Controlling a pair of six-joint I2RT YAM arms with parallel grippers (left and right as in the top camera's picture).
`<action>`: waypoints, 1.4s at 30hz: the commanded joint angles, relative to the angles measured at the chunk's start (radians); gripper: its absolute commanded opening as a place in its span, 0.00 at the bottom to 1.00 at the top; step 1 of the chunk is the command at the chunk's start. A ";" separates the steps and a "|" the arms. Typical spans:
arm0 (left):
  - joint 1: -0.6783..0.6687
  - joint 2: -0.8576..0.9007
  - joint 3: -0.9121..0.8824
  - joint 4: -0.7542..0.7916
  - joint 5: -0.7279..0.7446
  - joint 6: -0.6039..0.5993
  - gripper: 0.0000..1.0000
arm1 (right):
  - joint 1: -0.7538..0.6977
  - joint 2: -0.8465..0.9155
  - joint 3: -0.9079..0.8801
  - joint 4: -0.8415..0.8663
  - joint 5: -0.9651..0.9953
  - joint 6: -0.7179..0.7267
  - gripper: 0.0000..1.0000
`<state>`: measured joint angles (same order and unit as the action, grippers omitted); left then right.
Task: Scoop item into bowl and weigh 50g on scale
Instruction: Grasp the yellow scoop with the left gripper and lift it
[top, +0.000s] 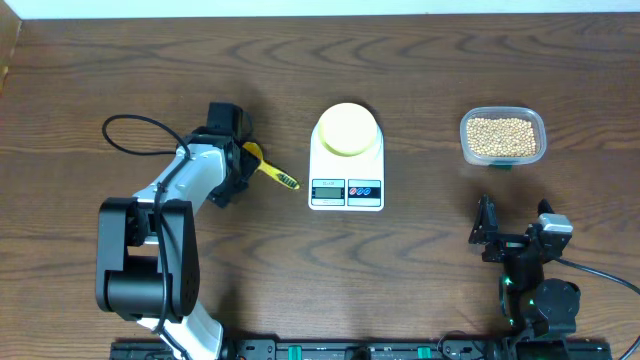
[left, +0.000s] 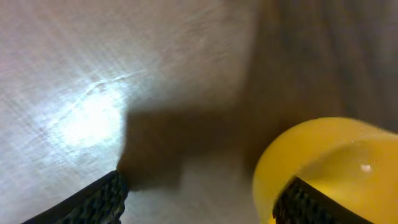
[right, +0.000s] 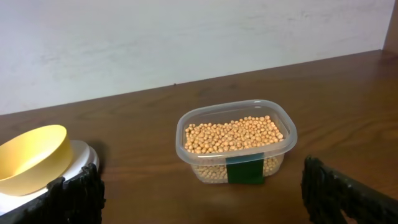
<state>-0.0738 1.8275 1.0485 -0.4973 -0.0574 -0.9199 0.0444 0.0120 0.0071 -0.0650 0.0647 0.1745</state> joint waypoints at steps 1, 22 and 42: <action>0.000 0.026 -0.003 0.041 0.050 0.002 0.77 | 0.006 -0.005 -0.002 -0.002 0.004 -0.011 0.99; -0.002 0.030 -0.004 0.111 0.050 0.001 0.31 | 0.006 -0.005 -0.002 -0.002 0.004 -0.011 0.99; 0.041 -0.422 -0.003 -0.253 0.046 0.014 0.07 | 0.006 -0.005 -0.002 -0.002 0.004 -0.011 0.99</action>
<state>-0.0399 1.5768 1.0470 -0.6781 -0.0036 -0.9161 0.0444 0.0120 0.0071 -0.0654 0.0643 0.1745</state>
